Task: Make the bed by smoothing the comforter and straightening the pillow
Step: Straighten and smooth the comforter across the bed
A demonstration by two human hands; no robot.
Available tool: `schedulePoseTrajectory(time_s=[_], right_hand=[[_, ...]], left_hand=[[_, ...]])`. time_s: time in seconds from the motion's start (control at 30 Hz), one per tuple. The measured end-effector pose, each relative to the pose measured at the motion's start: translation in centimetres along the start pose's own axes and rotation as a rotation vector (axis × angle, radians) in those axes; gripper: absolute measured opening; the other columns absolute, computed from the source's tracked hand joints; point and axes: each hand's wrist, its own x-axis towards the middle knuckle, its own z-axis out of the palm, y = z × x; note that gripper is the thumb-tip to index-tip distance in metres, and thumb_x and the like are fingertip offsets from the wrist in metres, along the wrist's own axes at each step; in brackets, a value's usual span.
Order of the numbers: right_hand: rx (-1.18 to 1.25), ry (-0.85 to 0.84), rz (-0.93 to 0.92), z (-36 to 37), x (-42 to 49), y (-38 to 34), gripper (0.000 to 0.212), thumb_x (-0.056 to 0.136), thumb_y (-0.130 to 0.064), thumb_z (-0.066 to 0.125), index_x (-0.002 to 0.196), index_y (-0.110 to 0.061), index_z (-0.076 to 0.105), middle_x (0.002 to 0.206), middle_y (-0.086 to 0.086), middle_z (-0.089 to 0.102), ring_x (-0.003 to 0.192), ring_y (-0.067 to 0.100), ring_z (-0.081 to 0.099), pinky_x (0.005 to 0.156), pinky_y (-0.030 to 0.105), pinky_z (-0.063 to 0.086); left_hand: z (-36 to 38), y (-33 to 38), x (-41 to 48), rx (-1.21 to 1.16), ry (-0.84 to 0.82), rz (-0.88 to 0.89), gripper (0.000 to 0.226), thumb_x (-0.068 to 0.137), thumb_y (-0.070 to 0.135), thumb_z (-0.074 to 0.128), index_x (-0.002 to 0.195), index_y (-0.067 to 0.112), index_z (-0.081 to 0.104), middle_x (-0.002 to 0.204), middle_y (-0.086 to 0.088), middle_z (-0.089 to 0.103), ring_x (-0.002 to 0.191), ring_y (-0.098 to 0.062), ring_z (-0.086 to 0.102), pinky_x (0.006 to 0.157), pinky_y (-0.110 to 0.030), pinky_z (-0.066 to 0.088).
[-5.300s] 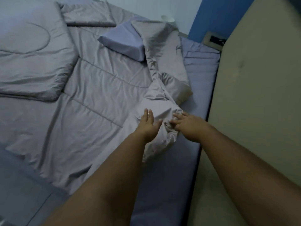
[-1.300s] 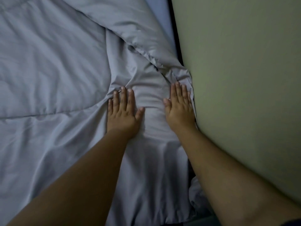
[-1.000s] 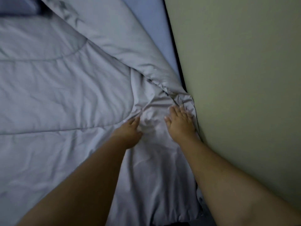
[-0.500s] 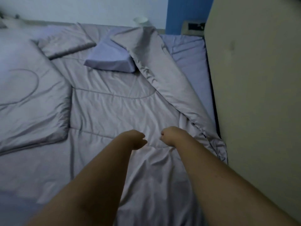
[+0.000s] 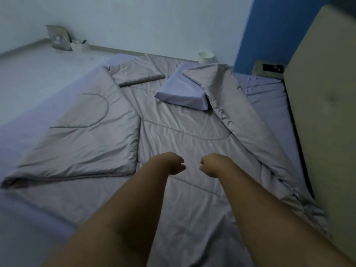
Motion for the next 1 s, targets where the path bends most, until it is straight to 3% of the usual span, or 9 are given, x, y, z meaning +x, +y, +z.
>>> schedulePoseTrajectory(time_s=[0.3,0.57,0.73,1.0], right_hand=[[0.058,0.036,-0.041,-6.3,5.1,-19.5,0.043,0.100,-0.034,0.033,0.136,-0.018,0.049,0.139,0.007,0.050,0.121,0.027,0.051,0.098,0.037,0.041],[-0.073,0.141,-0.078,-10.1,6.8,-27.2,0.041,0.100,-0.032,0.034,0.137,-0.021,0.047,0.137,0.005,0.051,0.121,0.026,0.051,0.099,0.039,0.038],[-0.093,0.142,-0.076,-11.7,8.2,-31.1,0.040,0.100,-0.029,0.034,0.135,-0.019,0.049,0.136,0.006,0.051,0.120,0.025,0.052,0.098,0.038,0.038],[0.007,0.167,0.069,-15.1,14.5,-42.0,0.038,0.099,-0.026,0.034,0.132,-0.017,0.051,0.133,0.007,0.054,0.116,0.025,0.053,0.098,0.037,0.038]], left_hand=[[-2.7,-22.0,0.7,0.190,-0.066,-0.022,0.054,0.099,0.046,0.035,0.144,0.017,0.042,0.150,-0.008,0.040,0.138,-0.026,0.038,0.114,-0.040,0.032],[-5.2,-27.8,-1.2,0.059,0.027,0.018,0.051,0.101,0.041,0.035,0.146,0.019,0.039,0.150,-0.009,0.039,0.137,-0.026,0.039,0.112,-0.036,0.030],[-5.7,-32.8,-0.1,0.159,-0.046,0.026,0.053,0.101,0.043,0.035,0.145,0.016,0.041,0.150,-0.010,0.039,0.137,-0.028,0.038,0.114,-0.039,0.030],[-9.6,-45.3,4.7,0.232,0.064,0.142,0.051,0.101,0.042,0.036,0.148,0.023,0.035,0.153,-0.005,0.036,0.140,-0.025,0.035,0.115,-0.040,0.029]])
